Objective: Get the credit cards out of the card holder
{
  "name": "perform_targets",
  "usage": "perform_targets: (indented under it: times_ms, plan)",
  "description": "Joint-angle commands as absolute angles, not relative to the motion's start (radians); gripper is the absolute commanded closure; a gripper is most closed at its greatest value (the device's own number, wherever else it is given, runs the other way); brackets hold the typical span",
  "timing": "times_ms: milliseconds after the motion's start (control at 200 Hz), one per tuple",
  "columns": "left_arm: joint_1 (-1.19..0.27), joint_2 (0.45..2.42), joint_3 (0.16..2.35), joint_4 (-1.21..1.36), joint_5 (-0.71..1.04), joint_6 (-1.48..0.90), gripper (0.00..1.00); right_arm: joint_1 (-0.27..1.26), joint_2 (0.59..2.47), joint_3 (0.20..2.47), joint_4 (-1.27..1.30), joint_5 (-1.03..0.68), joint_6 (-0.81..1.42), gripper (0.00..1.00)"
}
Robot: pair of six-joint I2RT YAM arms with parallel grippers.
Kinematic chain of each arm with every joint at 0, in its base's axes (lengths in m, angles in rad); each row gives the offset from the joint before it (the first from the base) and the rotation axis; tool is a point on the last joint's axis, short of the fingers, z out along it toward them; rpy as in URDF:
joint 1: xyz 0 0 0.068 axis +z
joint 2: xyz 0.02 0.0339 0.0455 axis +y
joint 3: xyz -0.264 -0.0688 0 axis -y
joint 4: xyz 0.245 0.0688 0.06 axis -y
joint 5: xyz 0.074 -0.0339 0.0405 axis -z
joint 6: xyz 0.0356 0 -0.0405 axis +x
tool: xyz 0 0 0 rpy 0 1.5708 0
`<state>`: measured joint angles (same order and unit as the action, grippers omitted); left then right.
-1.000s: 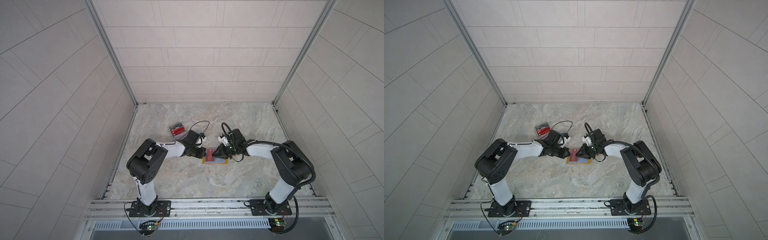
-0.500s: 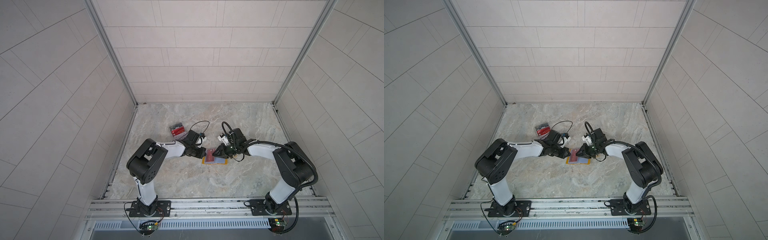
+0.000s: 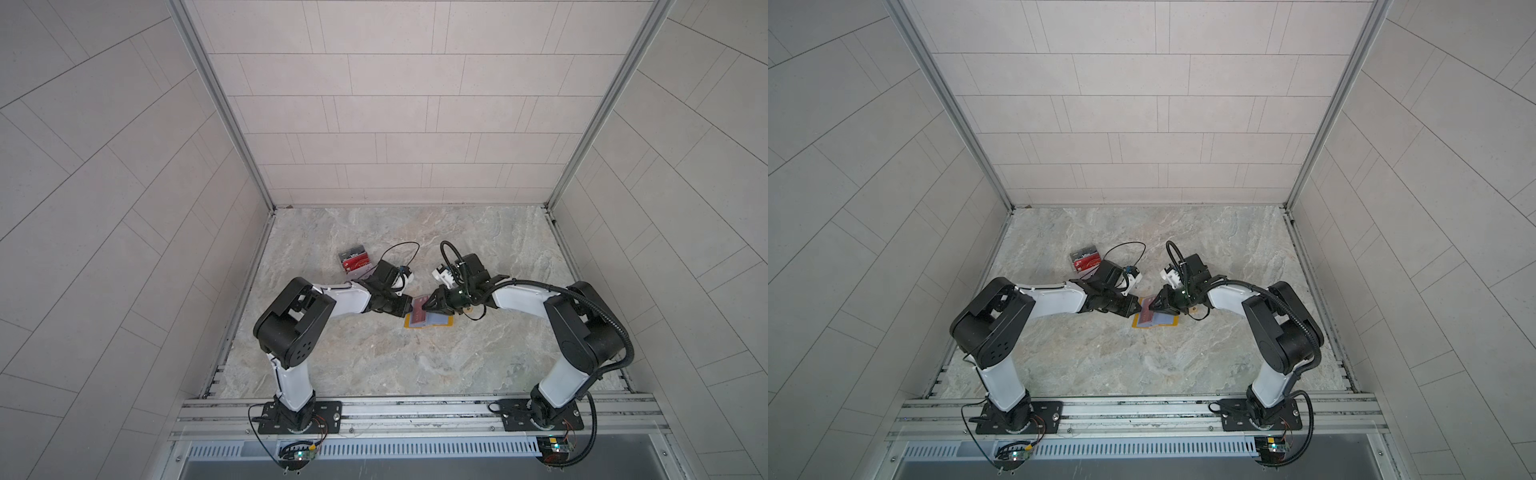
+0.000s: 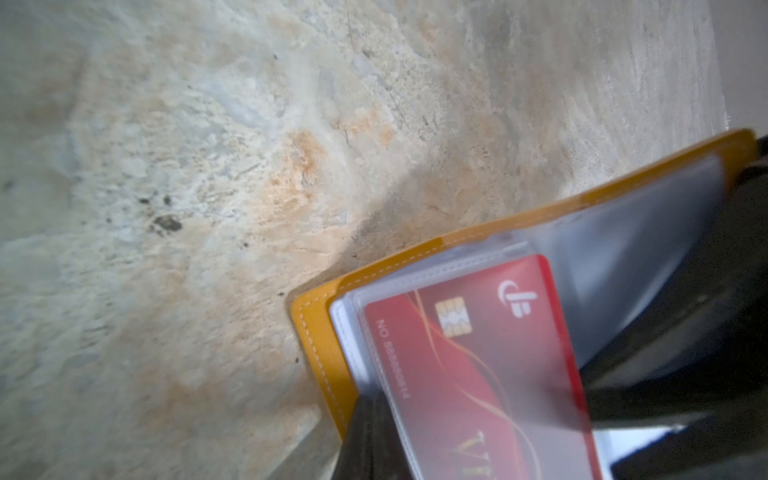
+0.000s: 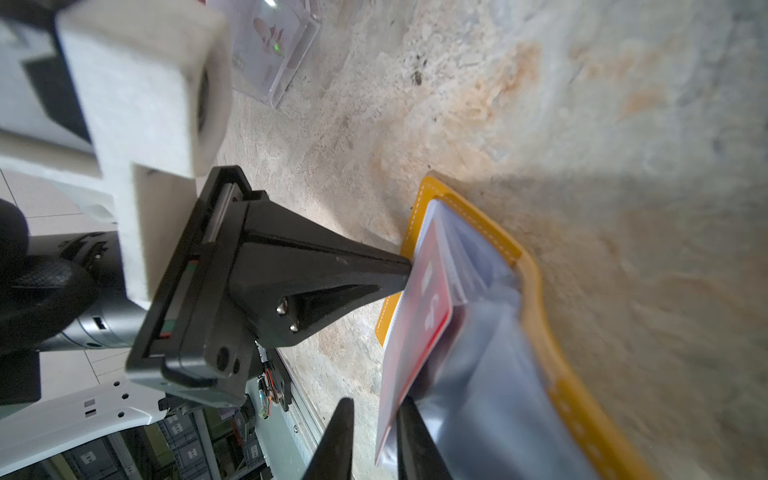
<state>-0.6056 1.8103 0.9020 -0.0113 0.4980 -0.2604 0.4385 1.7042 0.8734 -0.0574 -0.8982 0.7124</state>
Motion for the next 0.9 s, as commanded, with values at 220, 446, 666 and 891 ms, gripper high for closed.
perform_targets:
  times_ms: [220, 446, 666, 891]
  plan:
    - [-0.627, 1.870, 0.864, -0.101, 0.460, -0.239, 0.96, 0.474, 1.783, 0.911, -0.047, -0.878, 0.722, 0.77]
    - [-0.626, 1.871, 0.863, -0.097, 0.462, -0.242, 0.96, 0.498, 1.830, 0.914, 0.008, -0.873, 0.742, 0.76]
    - [-0.626, 1.870, 0.861, -0.097, 0.459, -0.245, 0.96, 0.505, 1.864, 0.872, 0.177, -0.889, 0.812, 0.73]
    - [-0.626, 1.873, 0.870, -0.106, 0.454, -0.248, 0.96, 0.503, 1.871, 0.848, 0.227, -0.900, 0.820, 0.72]
